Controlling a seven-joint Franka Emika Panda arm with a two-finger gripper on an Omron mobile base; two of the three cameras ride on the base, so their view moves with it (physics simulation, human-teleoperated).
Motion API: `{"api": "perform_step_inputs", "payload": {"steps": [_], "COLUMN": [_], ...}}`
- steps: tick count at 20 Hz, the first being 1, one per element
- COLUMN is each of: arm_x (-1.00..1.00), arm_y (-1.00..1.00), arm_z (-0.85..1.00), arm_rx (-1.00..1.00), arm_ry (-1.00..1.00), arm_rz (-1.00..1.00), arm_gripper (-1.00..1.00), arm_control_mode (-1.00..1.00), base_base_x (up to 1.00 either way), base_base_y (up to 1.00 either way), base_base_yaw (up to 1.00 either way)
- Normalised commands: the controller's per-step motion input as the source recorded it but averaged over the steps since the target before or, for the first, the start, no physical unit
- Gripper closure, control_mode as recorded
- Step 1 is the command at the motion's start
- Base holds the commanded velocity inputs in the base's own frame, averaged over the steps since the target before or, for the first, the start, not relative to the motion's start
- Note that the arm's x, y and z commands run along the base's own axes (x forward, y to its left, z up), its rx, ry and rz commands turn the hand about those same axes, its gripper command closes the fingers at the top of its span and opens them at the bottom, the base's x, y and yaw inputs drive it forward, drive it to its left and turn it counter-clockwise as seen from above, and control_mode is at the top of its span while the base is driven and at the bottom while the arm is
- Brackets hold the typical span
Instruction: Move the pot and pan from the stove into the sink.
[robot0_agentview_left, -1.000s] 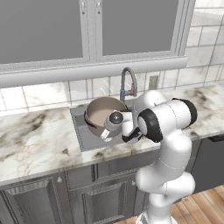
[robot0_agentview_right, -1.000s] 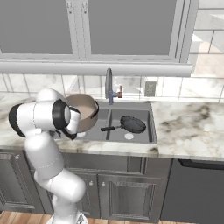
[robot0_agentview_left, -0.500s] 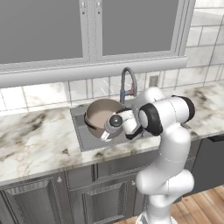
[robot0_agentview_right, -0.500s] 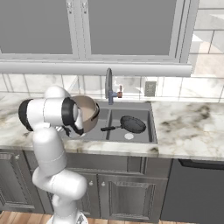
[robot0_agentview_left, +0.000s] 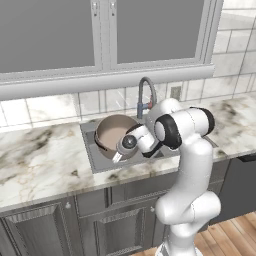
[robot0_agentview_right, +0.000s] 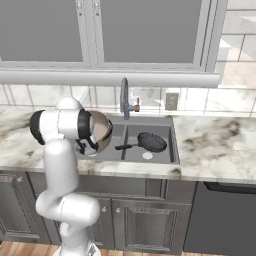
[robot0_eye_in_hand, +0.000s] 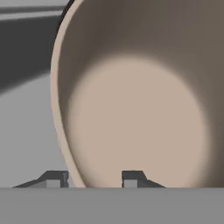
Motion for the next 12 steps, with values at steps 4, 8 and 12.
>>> {"api": "perform_step_inputs", "payload": {"steps": [4, 8, 12], "arm_x": [0.35, 0.32, 0.07], "arm_y": [0.14, 0.04, 0.0], "arm_z": [-0.11, -0.07, 0.0], "arm_rx": [0.01, 0.05, 0.02], "arm_ry": [0.0, 0.0, 0.0], "arm_rz": [-0.02, -0.02, 0.0], "arm_gripper": [1.0, 1.0, 1.0], "arm_control_mode": [-1.0, -1.0, -1.0], "base_base_x": [0.0, 0.0, 0.0], "base_base_y": [0.0, 0.0, 0.0], "base_base_yaw": [0.0, 0.0, 0.0]}}
